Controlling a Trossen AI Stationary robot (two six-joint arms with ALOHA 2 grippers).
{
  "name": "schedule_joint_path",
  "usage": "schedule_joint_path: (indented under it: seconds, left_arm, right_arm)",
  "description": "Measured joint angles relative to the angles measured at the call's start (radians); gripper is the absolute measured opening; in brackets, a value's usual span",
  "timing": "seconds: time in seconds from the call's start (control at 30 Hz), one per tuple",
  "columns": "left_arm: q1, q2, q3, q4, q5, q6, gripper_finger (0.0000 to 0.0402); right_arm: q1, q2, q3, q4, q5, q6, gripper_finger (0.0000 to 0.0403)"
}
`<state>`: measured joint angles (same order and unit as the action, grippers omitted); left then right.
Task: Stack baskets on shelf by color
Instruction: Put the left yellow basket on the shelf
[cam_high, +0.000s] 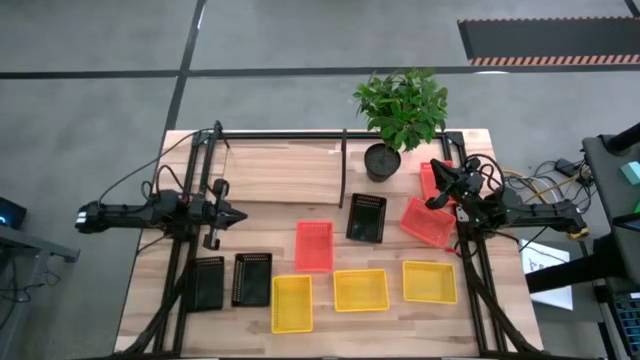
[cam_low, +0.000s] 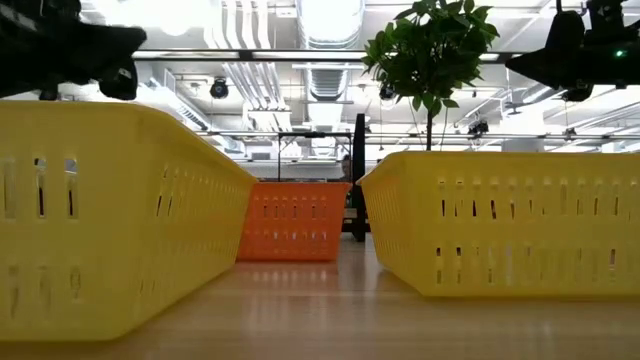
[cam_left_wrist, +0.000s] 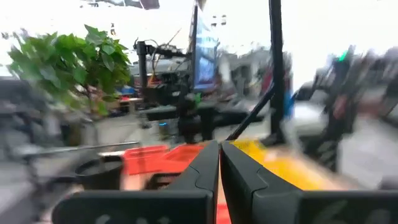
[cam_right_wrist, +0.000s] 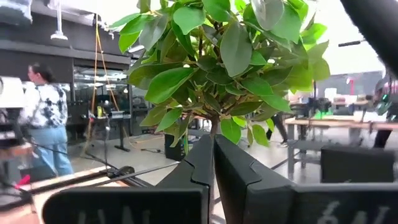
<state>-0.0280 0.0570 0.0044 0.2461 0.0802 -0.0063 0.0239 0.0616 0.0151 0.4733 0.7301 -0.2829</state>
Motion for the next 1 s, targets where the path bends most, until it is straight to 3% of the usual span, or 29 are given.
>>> schedule_joint_path:
  seconds: [0.1,0.17,0.23,0.5,0.63,0.77,0.87,1.0]
  left_arm:
    - [0.000,0.000,0.000,0.055,0.017,-0.247,0.0000]
    - [0.000,0.000,0.000,0.083,0.018,-0.295,0.0000]
    - [0.000,0.000,0.000,0.129,0.018,-0.299,0.0000]
    - [0.000,0.006,0.000,0.385,0.019,-0.300,0.0000]
    - [0.000,0.005,0.000,0.423,0.006,-0.236,0.0000]
    - [0.000,0.007,0.000,0.437,-0.090,-0.157,0.0000]
    - [0.000,0.030,0.007,0.444,-0.211,-0.146,0.0000]
    - [0.000,0.109,0.054,0.461,-0.229,-0.203,0.0000]
  right_arm:
    - [0.009,0.000,0.000,-0.034,-0.045,0.398,0.0009]
    - [0.009,0.000,0.000,-0.055,-0.057,0.661,0.0009]
    - [0.008,0.000,0.000,-0.059,-0.045,0.754,0.0009]
    - [0.006,0.001,0.000,-0.078,-0.013,0.670,0.0009]
    - [0.006,0.001,0.000,-0.075,-0.012,0.665,0.0009]
    - [0.006,0.002,0.000,-0.076,-0.011,0.654,0.0009]
    - [0.006,0.002,0.000,-0.074,0.018,0.531,0.0009]
    - [0.006,0.004,0.000,0.020,0.055,0.387,0.0009]
